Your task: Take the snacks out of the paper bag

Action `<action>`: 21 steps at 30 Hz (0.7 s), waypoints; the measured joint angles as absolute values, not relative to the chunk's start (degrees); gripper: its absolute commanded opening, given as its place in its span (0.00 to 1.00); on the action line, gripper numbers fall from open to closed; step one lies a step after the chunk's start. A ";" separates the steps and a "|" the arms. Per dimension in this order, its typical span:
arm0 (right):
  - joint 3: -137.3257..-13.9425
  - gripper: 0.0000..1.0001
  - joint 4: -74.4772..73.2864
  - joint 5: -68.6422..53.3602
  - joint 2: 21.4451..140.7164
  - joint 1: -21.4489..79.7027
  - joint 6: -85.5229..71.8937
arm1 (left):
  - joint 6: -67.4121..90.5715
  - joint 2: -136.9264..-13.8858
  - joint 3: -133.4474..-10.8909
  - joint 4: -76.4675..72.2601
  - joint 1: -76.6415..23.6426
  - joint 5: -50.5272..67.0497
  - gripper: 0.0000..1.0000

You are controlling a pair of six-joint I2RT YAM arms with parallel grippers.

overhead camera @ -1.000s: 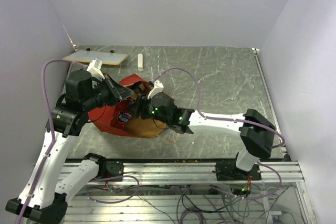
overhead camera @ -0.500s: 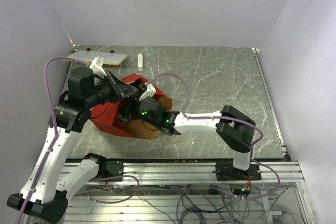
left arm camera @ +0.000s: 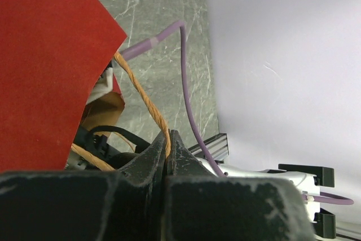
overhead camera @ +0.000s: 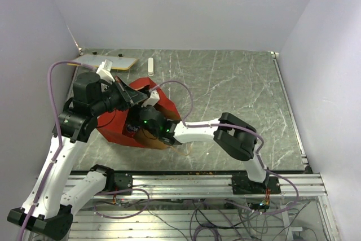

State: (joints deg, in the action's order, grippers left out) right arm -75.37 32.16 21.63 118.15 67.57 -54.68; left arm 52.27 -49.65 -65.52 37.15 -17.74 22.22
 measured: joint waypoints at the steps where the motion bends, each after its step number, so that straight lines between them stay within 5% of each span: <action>1: -76.75 0.55 31.00 22.09 119.02 67.57 -55.18 | 52.16 -49.56 -65.49 37.21 -17.74 22.13 0.07; 4: -81.43 0.47 25.06 23.49 121.58 67.72 -57.76 | 51.57 -49.08 -65.49 38.04 -17.74 21.37 0.07; 7: -83.46 0.24 21.34 23.77 122.52 67.92 -59.37 | 50.98 -48.56 -65.49 39.53 -17.74 20.43 0.07; 12: -80.58 0.00 21.58 24.71 121.58 68.01 -59.61 | 50.35 -47.40 -65.71 42.04 -17.74 18.48 0.07; 21: -69.87 0.00 24.36 23.64 112.33 66.50 -49.80 | 49.76 -45.93 -66.96 46.50 -17.76 13.39 0.07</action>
